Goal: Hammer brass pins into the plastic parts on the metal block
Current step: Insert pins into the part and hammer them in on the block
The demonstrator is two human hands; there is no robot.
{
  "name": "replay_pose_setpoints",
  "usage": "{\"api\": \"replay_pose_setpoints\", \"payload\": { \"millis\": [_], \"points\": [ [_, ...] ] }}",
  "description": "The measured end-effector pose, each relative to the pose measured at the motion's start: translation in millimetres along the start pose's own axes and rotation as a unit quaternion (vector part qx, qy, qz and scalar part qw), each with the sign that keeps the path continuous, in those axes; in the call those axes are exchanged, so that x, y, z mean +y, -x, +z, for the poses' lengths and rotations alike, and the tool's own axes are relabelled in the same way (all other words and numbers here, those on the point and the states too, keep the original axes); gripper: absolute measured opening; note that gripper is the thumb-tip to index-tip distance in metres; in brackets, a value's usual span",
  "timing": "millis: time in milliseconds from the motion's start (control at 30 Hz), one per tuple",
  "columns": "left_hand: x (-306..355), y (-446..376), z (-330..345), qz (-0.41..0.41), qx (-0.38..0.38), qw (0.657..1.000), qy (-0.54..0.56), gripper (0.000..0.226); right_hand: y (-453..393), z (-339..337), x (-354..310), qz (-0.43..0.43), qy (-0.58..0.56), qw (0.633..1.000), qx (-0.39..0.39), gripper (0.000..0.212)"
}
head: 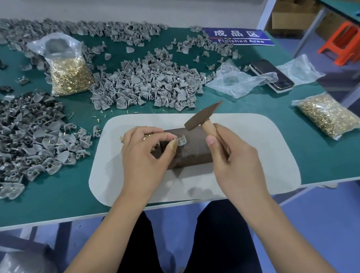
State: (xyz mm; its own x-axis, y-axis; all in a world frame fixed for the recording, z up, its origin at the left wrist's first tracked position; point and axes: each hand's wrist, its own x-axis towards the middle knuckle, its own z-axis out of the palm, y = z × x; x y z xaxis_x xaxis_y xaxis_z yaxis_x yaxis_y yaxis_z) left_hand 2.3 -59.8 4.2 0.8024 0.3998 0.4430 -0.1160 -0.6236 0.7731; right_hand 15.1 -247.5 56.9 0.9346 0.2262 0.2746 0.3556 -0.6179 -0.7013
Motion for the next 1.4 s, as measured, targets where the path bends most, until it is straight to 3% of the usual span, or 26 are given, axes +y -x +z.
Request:
{"api": "replay_pose_setpoints", "payload": {
  "millis": [133,233,367,500,633,767,900,1033,1167,1300,1400],
  "points": [
    [-0.1,-1.2,-0.7,0.0,-0.003,1.0,-0.003,0.009,-1.8,-4.1,-3.1,-0.021,0.065,0.996,-0.049,0.013],
    [-1.0,-1.0,0.1,-0.004,-0.005,1.0,-0.002,0.009,-4.7,-7.1,-3.8,-0.02,0.073,0.997,-0.022,0.018],
    [-1.2,-1.4,0.1,-0.005,-0.006,1.0,-0.001,0.009,-3.3,-6.3,-7.7,-0.026,0.091,0.994,-0.053,0.02],
    [-0.2,-1.3,0.2,-0.013,-0.007,1.0,0.008,0.009,1.0,-5.1,-8.2,-0.006,0.015,0.999,0.03,0.022],
    [1.7,-1.2,-1.0,-0.011,-0.01,1.0,0.006,0.009,2.7,-3.4,-6.4,-0.016,0.057,0.997,-0.042,0.016],
    [1.5,-1.2,-1.6,-0.013,-0.009,1.0,0.008,0.009,2.6,-2.3,-7.4,0.011,0.014,1.0,0.026,0.019],
    [2.0,-1.1,-1.1,-0.016,-0.01,1.0,0.007,0.009,4.4,-1.9,-7.6,-0.002,0.058,0.998,-0.037,0.015],
    [0.8,-1.4,-1.1,-0.017,-0.012,1.0,0.011,0.008,2.8,-2.1,-9.4,0.019,0.011,0.999,0.038,0.021],
    [1.6,-1.8,-1.6,-0.021,-0.013,1.0,0.007,0.009,4.0,-0.8,-8.4,0.007,0.059,0.997,-0.039,0.014],
    [0.3,-1.5,-0.6,-0.018,-0.015,1.0,0.009,0.009,3.0,-3.7,-7.3,0.035,0.006,0.999,0.032,0.018],
    [-0.7,-0.2,0.0,-0.02,-0.021,0.999,0.019,0.009,2.2,-6.2,-2.3,0.067,0.038,0.996,0.035,0.023]
  ]
}}
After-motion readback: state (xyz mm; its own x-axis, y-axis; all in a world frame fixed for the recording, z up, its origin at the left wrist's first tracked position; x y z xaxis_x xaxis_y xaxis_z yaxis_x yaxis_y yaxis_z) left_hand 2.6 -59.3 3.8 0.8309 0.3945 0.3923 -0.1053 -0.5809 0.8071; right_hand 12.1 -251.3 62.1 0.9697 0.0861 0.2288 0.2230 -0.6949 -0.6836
